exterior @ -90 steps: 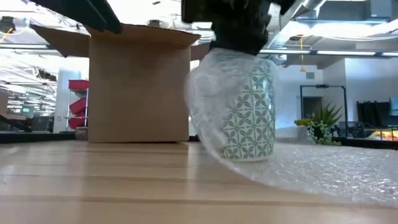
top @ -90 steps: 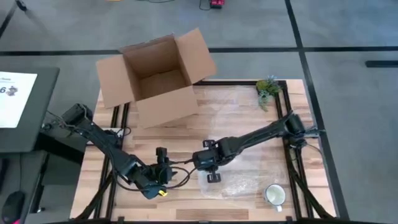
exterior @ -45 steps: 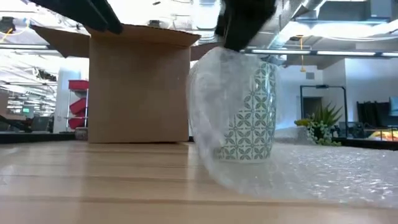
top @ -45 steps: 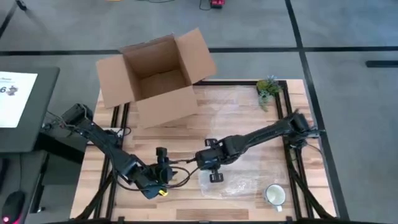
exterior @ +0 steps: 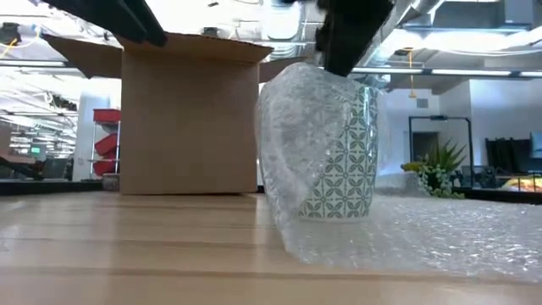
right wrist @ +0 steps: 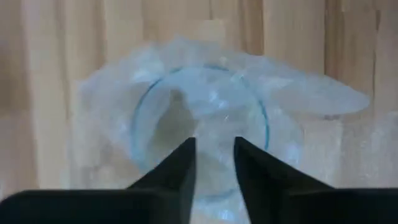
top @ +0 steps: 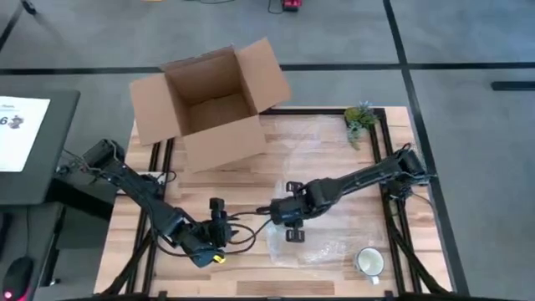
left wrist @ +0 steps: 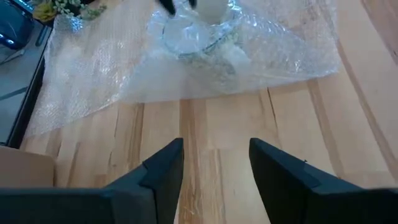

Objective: Wrap mug
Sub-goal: Wrap the green patterned mug with the bubble wrap

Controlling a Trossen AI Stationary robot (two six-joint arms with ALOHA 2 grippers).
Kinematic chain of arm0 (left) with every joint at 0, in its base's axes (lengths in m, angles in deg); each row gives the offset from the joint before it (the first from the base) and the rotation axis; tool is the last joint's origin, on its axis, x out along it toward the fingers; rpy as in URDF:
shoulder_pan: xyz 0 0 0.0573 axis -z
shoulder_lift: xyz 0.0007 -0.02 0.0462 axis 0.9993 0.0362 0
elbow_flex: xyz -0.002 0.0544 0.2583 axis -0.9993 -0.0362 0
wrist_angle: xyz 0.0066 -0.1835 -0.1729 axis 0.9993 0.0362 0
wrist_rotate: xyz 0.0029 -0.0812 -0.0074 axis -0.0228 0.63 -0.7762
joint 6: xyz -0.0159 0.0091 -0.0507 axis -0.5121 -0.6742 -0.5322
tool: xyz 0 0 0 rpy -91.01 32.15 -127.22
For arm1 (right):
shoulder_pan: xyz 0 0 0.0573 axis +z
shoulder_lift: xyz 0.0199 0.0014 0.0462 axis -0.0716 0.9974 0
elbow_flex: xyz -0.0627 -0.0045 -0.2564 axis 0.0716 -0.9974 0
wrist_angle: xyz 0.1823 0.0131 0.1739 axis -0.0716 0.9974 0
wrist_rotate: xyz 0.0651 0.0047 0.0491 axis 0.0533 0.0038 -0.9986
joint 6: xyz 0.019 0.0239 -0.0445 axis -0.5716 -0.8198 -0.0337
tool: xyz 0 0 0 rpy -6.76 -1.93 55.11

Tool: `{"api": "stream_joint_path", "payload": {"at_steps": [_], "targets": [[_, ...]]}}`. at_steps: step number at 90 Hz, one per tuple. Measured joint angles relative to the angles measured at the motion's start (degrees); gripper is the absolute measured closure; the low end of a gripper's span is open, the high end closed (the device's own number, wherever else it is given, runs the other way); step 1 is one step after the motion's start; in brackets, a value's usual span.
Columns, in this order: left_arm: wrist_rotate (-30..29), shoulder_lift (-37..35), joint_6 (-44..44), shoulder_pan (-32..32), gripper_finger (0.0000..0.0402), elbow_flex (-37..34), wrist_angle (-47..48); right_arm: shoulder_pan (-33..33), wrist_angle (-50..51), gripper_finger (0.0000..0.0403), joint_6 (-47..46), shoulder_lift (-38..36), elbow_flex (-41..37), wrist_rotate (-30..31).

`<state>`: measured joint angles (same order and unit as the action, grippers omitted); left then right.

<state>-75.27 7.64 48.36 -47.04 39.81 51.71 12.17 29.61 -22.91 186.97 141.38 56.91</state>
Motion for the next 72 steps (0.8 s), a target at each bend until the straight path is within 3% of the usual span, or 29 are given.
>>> {"api": "stream_joint_path", "payload": {"at_steps": [12, 22, 49, 72], "targets": [[0.0, 0.0, 0.0, 0.0, 0.0238, 0.0, 0.1, -1.6, -0.1, 0.0223, 0.8, 3.8, 0.1, 0.3], [0.1, 0.0, 0.0, 0.0, 0.0238, 0.0, 0.1, -2.2, -0.3, 0.0212, 1.9, 6.2, 0.4, -0.2], [0.2, 0.0, -0.1, 0.0, 0.0238, 0.0, 0.0, -0.7, -3.2, 0.0255, 3.7, 6.4, 0.3, -1.1], [0.2, 0.0, -0.2, 0.0, 0.0238, 0.0, -0.1, 0.6, 1.6, 0.0281, 3.1, 0.4, 2.2, -1.4]]}}
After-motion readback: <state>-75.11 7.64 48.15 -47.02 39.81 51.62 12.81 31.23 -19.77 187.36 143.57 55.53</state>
